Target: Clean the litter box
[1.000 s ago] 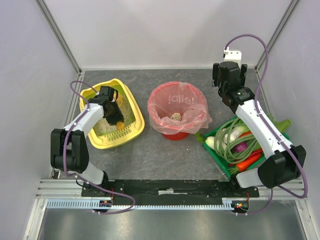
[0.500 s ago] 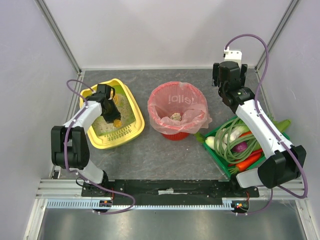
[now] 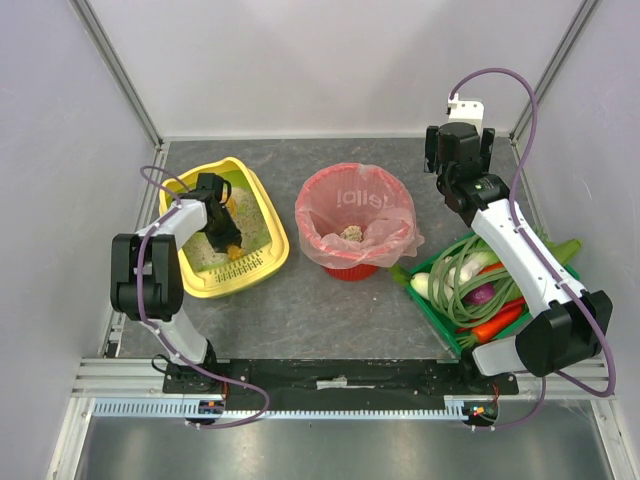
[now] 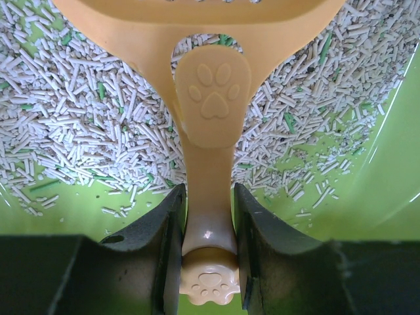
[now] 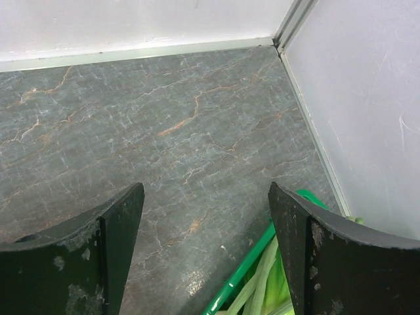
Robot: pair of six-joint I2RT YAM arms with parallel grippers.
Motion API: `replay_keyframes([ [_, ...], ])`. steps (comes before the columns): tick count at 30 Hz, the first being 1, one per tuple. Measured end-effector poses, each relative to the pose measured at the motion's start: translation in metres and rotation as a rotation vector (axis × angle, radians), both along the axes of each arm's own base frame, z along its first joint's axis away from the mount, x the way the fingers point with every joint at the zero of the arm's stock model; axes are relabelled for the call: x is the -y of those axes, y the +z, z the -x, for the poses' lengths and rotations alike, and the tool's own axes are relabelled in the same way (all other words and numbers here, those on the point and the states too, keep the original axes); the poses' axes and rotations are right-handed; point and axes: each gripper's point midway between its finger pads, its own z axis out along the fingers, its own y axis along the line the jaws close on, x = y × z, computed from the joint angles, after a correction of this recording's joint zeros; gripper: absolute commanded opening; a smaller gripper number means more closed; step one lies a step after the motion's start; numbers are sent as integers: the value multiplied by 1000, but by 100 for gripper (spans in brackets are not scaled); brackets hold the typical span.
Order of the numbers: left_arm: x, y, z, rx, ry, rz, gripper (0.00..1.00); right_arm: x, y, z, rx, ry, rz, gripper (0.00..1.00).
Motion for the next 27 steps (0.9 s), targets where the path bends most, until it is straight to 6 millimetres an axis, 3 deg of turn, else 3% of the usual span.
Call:
replay_keyframes([
  [5,0,-3,1,-9,-6,-3,29,0,0,0,0,-1,-1,85],
  [9,-1,-7,2,-23,-9,-4,63,0,0,0,0,0,-1,85],
  [13,0,-7,3,-26,-18,-4,66,0,0,0,1,-1,-1,85],
  [15,0,-7,3,-26,-19,-4,75,0,0,0,1,-2,-3,85],
  [21,0,-3,0,-12,-23,-5,84,0,0,0,3,-3,-7,85],
  [27,0,19,-7,59,-24,-4,89,0,0,0,3,-3,-8,85],
])
